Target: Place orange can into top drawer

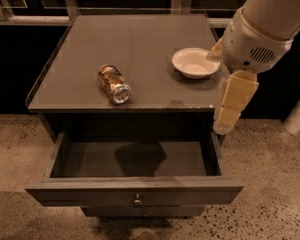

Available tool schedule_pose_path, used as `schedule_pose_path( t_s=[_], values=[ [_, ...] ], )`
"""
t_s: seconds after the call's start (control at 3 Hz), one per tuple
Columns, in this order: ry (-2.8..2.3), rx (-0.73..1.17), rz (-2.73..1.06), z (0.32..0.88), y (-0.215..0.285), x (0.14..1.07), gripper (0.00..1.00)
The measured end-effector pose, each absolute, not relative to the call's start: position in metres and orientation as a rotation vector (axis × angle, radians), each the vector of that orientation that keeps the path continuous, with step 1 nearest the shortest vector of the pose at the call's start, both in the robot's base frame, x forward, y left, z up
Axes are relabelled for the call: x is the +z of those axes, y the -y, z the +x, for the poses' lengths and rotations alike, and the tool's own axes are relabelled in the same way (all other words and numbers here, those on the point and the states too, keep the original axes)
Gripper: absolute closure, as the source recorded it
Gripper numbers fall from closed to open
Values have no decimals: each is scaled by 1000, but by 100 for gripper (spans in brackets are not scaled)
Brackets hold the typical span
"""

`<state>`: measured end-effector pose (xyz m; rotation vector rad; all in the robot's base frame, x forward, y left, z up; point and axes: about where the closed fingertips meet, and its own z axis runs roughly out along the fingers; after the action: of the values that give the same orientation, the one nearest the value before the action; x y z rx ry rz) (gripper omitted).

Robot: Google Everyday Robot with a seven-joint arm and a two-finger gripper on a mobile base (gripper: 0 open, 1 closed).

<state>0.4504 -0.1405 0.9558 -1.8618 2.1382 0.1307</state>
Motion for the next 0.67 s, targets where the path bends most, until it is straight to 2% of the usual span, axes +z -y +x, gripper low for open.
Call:
schedule_pose_path(
  t_s=[0.33, 0.67],
  values=[
    [-2095, 246, -1915, 457, 91, 938, 0],
    [-2091, 250, -1917, 457, 88, 937, 0]
  ],
)
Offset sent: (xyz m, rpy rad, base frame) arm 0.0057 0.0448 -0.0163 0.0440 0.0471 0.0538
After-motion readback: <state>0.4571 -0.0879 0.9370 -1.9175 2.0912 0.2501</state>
